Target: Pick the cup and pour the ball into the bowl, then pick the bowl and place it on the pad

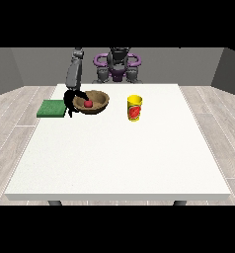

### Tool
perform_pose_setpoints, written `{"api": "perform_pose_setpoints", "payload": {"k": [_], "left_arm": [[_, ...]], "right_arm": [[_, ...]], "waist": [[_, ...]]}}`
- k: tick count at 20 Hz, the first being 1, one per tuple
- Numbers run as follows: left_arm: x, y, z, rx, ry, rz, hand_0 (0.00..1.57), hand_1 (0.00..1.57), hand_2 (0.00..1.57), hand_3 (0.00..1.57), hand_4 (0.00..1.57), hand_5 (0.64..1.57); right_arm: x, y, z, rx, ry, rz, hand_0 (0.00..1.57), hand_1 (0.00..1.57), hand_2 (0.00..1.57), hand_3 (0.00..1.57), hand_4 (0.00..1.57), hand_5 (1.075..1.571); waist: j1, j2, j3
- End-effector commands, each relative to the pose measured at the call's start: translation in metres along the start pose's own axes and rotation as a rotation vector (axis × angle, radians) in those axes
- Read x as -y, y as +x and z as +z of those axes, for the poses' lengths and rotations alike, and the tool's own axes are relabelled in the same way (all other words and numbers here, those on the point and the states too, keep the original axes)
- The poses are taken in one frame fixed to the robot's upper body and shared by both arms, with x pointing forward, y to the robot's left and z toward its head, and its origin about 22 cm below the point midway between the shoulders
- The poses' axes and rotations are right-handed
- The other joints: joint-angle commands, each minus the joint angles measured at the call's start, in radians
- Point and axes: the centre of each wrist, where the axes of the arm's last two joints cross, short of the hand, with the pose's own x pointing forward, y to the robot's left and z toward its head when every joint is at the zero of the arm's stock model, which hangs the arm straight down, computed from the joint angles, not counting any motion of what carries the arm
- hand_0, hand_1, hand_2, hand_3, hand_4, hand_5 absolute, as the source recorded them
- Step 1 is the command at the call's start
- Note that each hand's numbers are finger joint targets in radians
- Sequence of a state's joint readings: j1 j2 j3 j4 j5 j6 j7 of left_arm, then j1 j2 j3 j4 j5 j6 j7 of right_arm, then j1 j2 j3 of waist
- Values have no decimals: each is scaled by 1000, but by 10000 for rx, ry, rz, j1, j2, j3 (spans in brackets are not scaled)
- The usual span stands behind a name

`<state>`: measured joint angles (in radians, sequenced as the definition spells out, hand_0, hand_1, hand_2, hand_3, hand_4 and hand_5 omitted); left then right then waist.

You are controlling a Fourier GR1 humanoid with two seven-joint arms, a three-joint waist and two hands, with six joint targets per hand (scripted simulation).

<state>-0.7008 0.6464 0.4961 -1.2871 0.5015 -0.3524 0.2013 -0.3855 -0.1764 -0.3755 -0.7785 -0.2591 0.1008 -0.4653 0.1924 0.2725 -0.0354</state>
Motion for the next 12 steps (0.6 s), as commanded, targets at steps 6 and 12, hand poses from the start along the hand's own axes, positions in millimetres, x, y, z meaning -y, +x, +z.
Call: {"api": "perform_pose_setpoints", "payload": {"k": [6, 12], "left_arm": [[-10, -2, 6, 444, -112, 155, 0, 0, 0, 0, 641, 1570], [-44, -15, 19, -297, 784, 8, 0, 0, 0, 0, 729, 1569]], "right_arm": [[15, -12, 16, -1887, -1227, 1032, 1571, 1571, 1571, 1571, 1074, 1491], [21, 53, -27, -2119, -1068, 1891, 1571, 1571, 1571, 1571, 1047, 1533]], "waist": [[397, 541, 329], [-453, -140, 321]]}}
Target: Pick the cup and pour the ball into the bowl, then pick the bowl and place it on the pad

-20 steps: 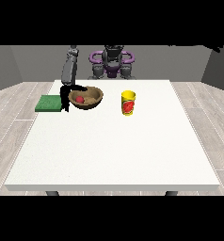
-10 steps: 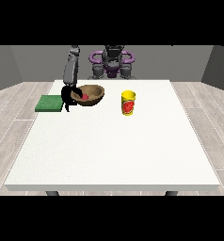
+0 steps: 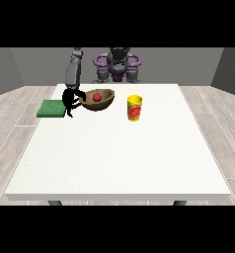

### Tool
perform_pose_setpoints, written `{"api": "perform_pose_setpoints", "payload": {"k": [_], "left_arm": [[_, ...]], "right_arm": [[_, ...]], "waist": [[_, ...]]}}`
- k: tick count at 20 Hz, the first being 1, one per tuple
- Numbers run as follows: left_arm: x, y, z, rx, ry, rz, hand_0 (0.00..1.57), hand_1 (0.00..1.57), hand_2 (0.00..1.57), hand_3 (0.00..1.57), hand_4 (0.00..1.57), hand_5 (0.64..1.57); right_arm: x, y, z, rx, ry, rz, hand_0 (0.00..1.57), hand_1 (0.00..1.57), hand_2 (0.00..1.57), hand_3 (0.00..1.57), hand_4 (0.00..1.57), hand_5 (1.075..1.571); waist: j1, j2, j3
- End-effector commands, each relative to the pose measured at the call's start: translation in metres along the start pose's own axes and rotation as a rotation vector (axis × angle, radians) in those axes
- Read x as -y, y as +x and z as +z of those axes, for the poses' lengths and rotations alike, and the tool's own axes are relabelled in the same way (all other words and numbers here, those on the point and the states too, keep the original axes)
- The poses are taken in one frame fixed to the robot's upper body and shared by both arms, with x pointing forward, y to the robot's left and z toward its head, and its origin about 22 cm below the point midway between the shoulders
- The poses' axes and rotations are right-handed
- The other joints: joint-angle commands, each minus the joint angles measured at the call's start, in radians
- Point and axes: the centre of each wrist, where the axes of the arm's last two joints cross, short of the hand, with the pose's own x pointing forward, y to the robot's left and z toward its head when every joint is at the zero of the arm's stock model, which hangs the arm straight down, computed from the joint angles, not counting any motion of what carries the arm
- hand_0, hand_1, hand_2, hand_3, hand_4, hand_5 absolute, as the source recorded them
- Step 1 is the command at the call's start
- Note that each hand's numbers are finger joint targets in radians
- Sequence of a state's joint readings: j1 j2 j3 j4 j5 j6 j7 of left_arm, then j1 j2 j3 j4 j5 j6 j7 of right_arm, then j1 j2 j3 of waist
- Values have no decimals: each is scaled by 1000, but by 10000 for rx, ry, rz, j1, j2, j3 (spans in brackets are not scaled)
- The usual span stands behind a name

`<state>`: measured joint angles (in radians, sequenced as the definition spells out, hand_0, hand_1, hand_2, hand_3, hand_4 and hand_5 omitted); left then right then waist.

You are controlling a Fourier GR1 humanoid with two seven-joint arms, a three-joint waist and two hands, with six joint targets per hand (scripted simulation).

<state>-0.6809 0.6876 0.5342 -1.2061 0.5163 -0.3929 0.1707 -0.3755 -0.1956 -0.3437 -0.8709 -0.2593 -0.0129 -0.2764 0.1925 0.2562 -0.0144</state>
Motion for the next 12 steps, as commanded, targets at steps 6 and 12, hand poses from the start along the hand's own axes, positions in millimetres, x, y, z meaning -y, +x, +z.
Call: {"api": "perform_pose_setpoints", "payload": {"k": [6, 12], "left_arm": [[-38, -34, 26, -1686, 920, -5, 0, 0, 0, 0, 715, 1568], [-50, -20, 32, -461, 853, -116, 0, 0, 0, 0, 709, 1566]], "right_arm": [[2, 78, -42, -2473, -383, 1798, 1571, 1571, 1571, 1571, 1026, 1541], [61, 132, -57, -1167, -535, 2977, 1571, 1571, 1571, 1571, 978, 1570]], "waist": [[-1057, -1470, 133], [-913, -322, 147]]}}
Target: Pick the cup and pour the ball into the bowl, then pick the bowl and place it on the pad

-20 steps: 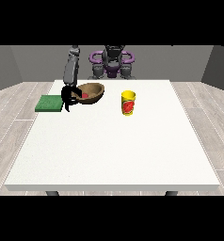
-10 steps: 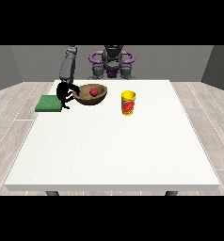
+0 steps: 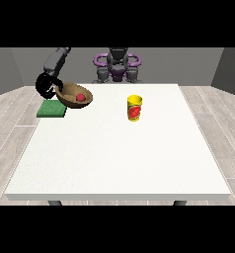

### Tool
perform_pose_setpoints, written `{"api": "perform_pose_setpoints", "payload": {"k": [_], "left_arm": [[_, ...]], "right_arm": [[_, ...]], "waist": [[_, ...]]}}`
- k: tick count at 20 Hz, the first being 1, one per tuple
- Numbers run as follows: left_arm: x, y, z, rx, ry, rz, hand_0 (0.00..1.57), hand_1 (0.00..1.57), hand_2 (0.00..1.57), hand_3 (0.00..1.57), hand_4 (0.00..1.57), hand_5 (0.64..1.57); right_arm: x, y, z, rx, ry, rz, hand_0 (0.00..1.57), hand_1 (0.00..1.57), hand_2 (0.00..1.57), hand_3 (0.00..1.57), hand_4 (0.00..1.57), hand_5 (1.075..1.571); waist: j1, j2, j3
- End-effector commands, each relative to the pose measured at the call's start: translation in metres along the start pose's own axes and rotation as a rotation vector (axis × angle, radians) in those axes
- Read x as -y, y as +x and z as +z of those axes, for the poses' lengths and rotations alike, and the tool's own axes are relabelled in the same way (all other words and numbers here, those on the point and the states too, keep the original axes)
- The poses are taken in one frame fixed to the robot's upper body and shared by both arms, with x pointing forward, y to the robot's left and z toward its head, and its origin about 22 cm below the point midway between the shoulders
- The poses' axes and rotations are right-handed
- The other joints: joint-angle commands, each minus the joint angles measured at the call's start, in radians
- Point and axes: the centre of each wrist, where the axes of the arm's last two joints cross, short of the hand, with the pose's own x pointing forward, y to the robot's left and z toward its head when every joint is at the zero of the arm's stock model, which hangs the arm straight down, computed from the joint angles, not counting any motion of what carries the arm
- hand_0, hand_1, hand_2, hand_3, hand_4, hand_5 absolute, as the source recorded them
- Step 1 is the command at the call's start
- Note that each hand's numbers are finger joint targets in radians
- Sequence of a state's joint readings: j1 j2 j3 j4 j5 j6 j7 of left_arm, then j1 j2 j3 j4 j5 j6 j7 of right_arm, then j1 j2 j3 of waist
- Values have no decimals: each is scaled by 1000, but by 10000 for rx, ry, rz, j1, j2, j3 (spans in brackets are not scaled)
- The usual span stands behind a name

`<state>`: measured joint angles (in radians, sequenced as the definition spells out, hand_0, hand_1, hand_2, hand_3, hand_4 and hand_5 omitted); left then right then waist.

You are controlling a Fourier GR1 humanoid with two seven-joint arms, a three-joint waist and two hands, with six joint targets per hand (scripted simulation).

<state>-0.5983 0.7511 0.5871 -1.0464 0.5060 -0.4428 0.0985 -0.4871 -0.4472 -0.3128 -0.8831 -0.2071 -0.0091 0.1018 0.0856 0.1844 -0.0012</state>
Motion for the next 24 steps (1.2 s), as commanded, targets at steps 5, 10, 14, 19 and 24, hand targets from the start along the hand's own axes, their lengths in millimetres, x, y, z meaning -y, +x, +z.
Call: {"api": "perform_pose_setpoints", "payload": {"k": [5, 10, 14, 19, 24], "left_arm": [[-27, -7, 13, 600, 695, -643, 0, 0, 0, 0, 703, 1560], [-9, 8, 3, 1700, 605, -767, 0, 0, 0, 0, 703, 1562], [-5, 40, 2, 2459, 337, -708, 0, 0, 0, 0, 672, 1561], [-6, 36, 20, 2709, 377, -668, 0, 0, 0, 0, 698, 1559], [-8, 53, 26, 2872, 562, -552, 0, 0, 0, 0, 690, 1557]], "right_arm": [[12, 57, -8, 1159, 246, 1151, 1571, 1571, 1571, 1571, 996, 1571], [45, 62, -17, 1928, -227, -425, 1571, 1571, 1571, 1373, 990, 1571], [85, 44, -12, 2716, -731, -308, 1571, 1571, 1571, 180, 982, 1570], [122, 27, -2, 2857, -1036, -127, 1571, 1571, 1571, 0, 971, 1570], [142, 44, 0, 2759, -1071, 376, 1571, 1571, 1571, 0, 984, 1570]], "waist": [[-623, 831, 1], [-241, 1966, 25], [-80, 2770, 42], [22, 2901, 39], [-118, 2923, 33]]}}
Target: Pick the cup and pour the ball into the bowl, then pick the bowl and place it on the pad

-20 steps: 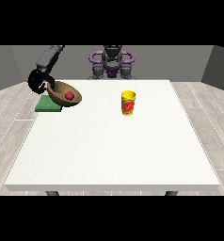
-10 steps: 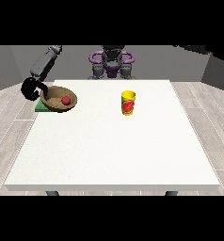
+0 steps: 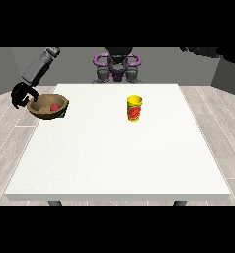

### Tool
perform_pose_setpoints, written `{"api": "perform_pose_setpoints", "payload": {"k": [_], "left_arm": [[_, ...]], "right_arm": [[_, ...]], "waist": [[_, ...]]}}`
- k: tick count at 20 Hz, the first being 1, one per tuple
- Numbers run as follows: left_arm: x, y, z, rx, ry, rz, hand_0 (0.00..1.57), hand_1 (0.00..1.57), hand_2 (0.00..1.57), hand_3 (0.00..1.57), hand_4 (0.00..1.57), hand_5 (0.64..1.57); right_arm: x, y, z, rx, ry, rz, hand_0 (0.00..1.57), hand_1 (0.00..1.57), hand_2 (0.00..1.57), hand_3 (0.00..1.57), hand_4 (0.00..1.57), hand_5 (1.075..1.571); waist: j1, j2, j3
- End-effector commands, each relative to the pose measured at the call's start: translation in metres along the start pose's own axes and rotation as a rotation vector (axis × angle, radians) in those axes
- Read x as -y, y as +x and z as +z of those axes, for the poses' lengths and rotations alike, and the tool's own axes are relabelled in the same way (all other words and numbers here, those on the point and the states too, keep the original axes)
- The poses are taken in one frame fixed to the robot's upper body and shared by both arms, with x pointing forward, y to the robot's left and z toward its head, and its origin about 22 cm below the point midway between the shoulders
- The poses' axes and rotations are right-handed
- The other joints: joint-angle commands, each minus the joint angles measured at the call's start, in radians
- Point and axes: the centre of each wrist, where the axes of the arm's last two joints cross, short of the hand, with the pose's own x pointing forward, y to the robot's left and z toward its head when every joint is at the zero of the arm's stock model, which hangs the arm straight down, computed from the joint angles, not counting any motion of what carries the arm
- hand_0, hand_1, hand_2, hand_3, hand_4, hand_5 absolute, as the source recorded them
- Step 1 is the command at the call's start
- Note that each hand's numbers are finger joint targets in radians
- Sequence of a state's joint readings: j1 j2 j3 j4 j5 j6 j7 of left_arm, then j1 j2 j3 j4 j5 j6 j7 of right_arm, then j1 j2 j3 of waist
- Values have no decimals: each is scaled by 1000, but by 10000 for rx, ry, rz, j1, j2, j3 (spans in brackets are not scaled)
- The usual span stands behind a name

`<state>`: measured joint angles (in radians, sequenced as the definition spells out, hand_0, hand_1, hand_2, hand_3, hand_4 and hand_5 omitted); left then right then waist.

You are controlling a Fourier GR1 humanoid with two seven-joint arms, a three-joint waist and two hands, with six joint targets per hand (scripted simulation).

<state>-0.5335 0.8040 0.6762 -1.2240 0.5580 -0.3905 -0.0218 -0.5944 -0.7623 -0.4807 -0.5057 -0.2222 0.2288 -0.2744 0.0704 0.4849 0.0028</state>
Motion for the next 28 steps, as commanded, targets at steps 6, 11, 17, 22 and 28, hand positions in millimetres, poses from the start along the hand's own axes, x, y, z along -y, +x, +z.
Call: {"api": "perform_pose_setpoints", "payload": {"k": [6, 11, 17, 22, 28], "left_arm": [[6, 0, 6, -471, 55, 156, 0, 0, 0, 0, 696, 1556], [-2, -5, 6, -1582, 42, 171, 0, 0, 0, 0, 669, 1554], [-15, -35, 22, -2400, 209, -237, 0, 0, 0, 0, 654, 1544], [-26, -14, 9, -1514, 334, -160, 0, 0, 0, 0, 645, 1540], [34, -18, -1, -2087, -1073, 1282, 0, 0, 0, 0, 983, 1570]], "right_arm": [[-10, -12, -2, -358, 572, 696, 1571, 1571, 1571, 460, 982, 1567], [-44, -56, 14, -1737, 1227, 885, 1571, 1571, 1571, 887, 987, 1565], [-45, -42, 5, -3036, 1131, 640, 1571, 1571, 1571, 1401, 952, 1545], [-15, -9, -6, -2678, 102, 650, 669, 669, 301, 523, 0, 1535], [5, -7, -3, -3622, -464, 680, 0, 0, 0, 0, 0, 1471]], "waist": [[-118, -398, -12], [-153, -1507, -25], [-328, -2324, -35], [-332, -1404, -29], [98, -2844, 10]]}}
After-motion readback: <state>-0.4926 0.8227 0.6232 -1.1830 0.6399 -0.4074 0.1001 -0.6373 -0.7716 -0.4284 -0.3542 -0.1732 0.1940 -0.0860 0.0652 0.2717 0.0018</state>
